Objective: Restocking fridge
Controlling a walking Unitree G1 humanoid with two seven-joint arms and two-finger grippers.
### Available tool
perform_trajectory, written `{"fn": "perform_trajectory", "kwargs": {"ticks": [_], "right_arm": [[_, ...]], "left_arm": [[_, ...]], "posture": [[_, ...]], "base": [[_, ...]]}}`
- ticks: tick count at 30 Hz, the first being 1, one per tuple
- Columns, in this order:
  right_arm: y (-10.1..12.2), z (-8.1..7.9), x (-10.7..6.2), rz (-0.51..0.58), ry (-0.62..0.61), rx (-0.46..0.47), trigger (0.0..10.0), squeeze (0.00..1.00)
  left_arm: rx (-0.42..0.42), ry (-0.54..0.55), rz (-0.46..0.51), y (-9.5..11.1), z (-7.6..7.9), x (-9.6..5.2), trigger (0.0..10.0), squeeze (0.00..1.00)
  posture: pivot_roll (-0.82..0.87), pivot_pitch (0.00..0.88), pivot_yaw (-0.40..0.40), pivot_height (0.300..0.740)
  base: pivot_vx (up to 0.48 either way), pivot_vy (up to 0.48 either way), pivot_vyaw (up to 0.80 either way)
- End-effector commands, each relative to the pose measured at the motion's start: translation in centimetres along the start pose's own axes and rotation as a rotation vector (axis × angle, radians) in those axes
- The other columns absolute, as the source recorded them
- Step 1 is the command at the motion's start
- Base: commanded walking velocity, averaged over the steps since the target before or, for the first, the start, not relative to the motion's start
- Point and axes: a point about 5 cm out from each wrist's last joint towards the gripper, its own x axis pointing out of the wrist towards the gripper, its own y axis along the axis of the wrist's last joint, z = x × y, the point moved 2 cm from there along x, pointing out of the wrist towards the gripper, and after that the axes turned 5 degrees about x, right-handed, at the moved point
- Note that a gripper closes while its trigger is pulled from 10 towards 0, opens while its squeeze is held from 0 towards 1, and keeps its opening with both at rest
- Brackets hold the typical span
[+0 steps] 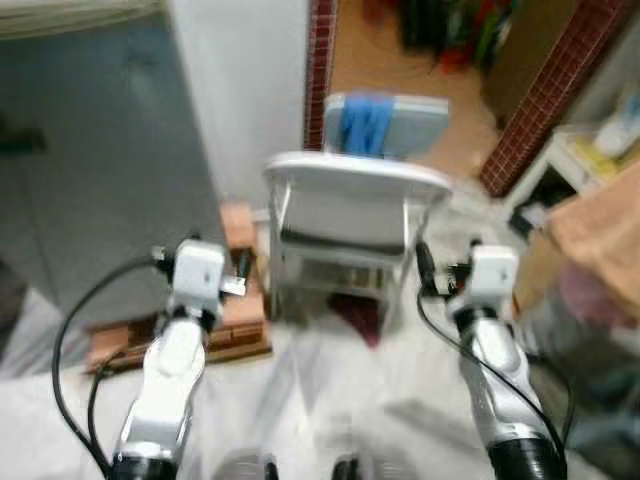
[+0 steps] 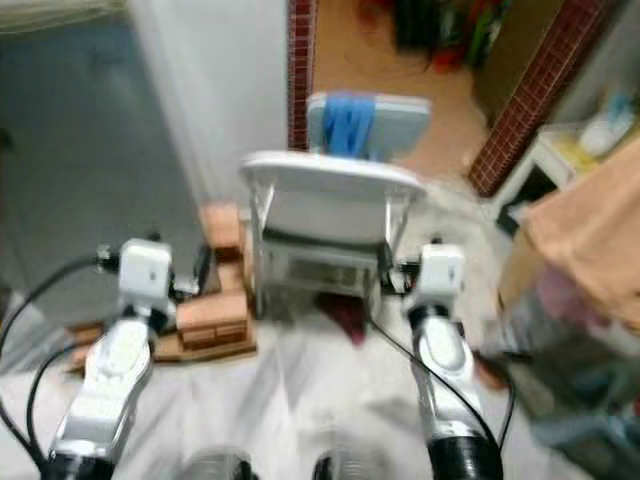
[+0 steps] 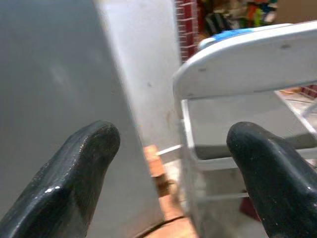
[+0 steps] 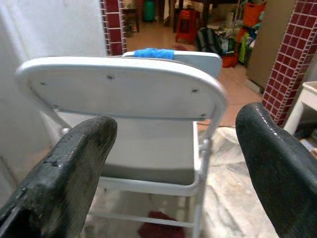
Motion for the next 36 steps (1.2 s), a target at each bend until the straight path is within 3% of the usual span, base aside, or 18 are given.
{"fn": "perform_trajectory", "kwargs": {"ticks": [1, 8, 31, 36], "right_arm": [[0.5, -0.9, 0.3, 0.024, 0.025, 0.007, 10.0, 0.0], [0.5, -0.9, 0.3, 0.024, 0.021, 0.015, 10.0, 0.0], [0.4, -1.2, 0.8, 0.021, 0.03, 0.017, 10.0, 0.0], [0.7, -1.2, 1.3, 0.028, 0.028, 0.014, 10.0, 0.0]], "left_arm": [[0.014, 0.015, -0.008, -0.1, -0.6, -0.3, 10.0, 0.0], [0.014, 0.004, -0.02, -0.4, -0.5, -0.5, 10.0, 0.0], [0.02, -0.066, -0.035, -0.8, 0.6, -0.5, 10.0, 0.0], [0.048, -0.092, -0.038, -1.0, 0.8, -0.5, 10.0, 0.0]], "posture": [[0.06, 0.045, -0.026, 0.74], [0.05, 0.041, -0.024, 0.74], [0.06, 0.035, -0.015, 0.74], [0.07, 0.028, -0.01, 0.74]], "base": [[0.0, 0.48, 0.0], [0.0, 0.478, 0.0], [0.0, 0.473, -0.58], [0.0, 0.461, 0.0]]}}
